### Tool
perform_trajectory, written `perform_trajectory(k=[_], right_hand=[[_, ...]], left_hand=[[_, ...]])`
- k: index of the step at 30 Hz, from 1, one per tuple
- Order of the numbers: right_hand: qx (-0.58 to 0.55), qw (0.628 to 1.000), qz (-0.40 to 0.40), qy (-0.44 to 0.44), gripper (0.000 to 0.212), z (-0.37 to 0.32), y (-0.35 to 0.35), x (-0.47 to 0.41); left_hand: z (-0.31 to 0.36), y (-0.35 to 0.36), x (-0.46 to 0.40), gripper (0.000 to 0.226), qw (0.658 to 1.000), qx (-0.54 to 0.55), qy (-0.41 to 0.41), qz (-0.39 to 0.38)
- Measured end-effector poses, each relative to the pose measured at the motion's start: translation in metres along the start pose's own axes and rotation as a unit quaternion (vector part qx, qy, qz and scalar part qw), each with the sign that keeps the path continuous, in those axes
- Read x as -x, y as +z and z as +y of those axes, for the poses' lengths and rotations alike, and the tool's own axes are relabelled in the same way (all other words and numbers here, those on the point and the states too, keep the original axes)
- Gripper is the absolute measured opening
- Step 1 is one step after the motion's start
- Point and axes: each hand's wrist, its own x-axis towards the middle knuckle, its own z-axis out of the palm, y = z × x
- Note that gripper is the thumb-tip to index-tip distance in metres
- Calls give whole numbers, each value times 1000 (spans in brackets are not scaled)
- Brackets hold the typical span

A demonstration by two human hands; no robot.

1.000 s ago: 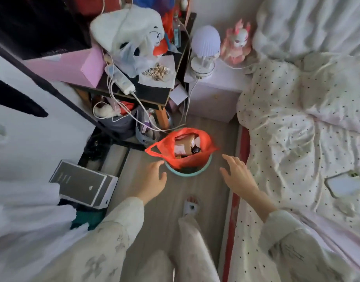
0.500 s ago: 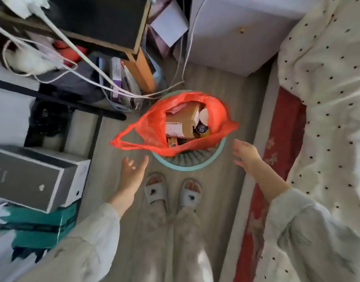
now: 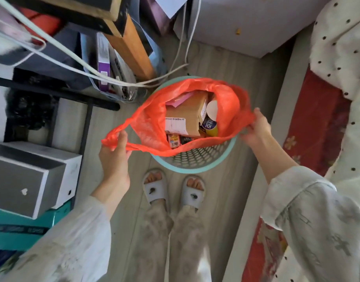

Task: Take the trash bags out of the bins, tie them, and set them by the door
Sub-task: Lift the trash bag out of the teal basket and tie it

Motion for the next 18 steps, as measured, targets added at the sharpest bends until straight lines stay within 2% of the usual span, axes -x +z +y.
perform_trajectory(k=[3, 4, 7, 11, 15, 18], right_hand=[[3, 1000, 15, -1, 13, -6, 4, 14], [9, 1000, 15, -7, 10, -8, 5, 20], [26, 999, 21, -25, 21, -16, 1, 37], [0, 999, 5, -45, 21, -38, -13, 67], [38, 998, -50, -30, 14, -50, -24, 85], [114, 993, -29, -24, 21, -49, -30, 97]], left_hand=[[13, 5, 9, 12, 1000, 3, -6, -19], [16, 6, 13, 14, 1000, 2, -5, -31], [26, 10, 27, 19, 998, 7, 0, -64], [39, 13, 46, 21, 995, 9, -14, -95], [51, 13, 61, 9, 988, -21, -39, -148], [61, 15, 75, 9, 983, -40, -60, -170]])
